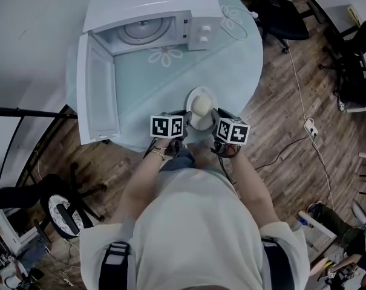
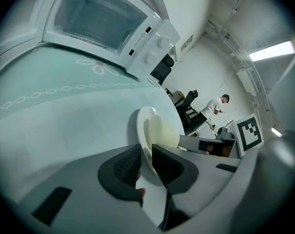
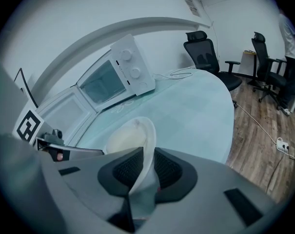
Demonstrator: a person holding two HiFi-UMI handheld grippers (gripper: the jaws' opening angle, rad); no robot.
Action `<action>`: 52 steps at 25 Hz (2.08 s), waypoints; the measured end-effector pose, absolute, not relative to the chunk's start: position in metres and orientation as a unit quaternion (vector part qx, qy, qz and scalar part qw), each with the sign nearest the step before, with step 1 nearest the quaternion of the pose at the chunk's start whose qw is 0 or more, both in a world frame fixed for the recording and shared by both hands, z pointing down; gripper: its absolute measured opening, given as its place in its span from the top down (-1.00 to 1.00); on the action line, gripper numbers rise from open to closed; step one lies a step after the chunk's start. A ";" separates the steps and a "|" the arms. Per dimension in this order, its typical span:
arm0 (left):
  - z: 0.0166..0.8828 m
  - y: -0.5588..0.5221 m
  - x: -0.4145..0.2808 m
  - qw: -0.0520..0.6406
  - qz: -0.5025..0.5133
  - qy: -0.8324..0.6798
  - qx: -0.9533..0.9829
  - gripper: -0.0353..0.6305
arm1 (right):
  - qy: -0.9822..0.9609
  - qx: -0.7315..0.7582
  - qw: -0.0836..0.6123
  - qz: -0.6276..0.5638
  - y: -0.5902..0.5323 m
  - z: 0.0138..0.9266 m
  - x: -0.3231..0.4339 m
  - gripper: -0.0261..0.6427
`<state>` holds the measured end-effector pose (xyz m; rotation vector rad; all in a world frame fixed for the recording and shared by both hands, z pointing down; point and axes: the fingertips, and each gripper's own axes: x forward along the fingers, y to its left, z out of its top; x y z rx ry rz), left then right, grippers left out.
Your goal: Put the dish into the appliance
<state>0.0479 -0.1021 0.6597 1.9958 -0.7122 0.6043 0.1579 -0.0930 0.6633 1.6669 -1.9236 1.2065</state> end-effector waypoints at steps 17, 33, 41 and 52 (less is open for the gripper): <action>0.626 -0.139 0.022 0.424 0.210 -0.328 0.818 0.67 | -0.698 0.573 0.154 0.401 -0.127 0.629 0.131 0.69; 0.581 -0.225 -0.044 0.402 0.151 -0.413 0.803 0.67 | -0.742 0.539 0.152 0.368 -0.222 0.583 0.067 0.69; 0.572 -0.278 -0.067 0.392 0.125 -0.456 0.789 0.67 | -0.772 0.514 0.152 0.343 -0.286 0.565 0.043 0.69; 0.571 -0.341 -0.096 0.388 0.106 -0.498 0.768 0.67 | -0.789 0.497 0.148 0.331 -0.354 0.560 0.013 0.69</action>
